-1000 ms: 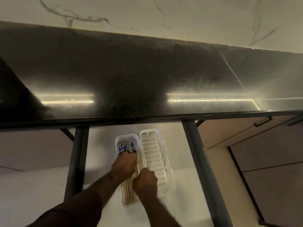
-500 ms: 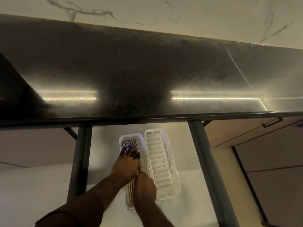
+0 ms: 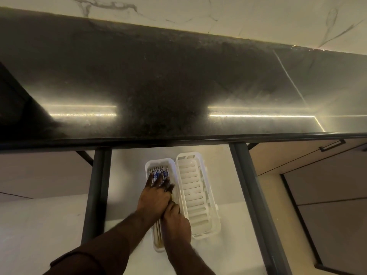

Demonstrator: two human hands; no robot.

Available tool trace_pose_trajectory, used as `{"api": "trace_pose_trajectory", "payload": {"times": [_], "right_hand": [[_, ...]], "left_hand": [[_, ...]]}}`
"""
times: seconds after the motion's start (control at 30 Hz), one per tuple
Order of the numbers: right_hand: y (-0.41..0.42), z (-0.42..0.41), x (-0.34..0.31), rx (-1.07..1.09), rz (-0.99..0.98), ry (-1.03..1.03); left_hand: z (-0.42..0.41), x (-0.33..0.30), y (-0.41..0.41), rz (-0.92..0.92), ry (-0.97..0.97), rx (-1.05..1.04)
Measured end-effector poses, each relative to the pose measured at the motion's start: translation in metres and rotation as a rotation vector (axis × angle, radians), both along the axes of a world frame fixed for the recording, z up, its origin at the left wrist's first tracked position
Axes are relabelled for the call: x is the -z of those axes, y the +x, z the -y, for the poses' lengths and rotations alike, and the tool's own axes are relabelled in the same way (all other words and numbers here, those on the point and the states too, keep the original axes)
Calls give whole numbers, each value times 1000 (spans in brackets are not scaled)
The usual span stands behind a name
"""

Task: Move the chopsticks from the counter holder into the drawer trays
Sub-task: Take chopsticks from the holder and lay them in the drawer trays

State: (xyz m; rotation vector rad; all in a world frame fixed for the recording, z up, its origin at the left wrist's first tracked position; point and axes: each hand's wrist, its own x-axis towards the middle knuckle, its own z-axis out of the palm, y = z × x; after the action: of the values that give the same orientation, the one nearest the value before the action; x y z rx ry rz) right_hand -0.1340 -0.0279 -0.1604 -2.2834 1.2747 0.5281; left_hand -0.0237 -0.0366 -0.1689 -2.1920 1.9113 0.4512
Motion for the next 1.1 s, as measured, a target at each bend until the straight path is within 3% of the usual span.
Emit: {"api": "trace_pose_trajectory", "payload": {"times": [0.3,0.53,0.7,0.87,1.1], "right_hand": [[-2,2,-2,23,20,26],[-8,-1,-10,251,79,102],[-9,-4,-40,190,160,-67],[-13,-5,-92,108,241,-165],[-16,-27,-187,-30,405,-340]], "left_hand": [[4,-3,-1,57,30,72],[9,-9,-3,10,-16,18],[2,-23,-3,-71,-80,-20],[-5,-69,-5,-73,-151,13],[-43,-181,-4,-19,-317,-57]]}}
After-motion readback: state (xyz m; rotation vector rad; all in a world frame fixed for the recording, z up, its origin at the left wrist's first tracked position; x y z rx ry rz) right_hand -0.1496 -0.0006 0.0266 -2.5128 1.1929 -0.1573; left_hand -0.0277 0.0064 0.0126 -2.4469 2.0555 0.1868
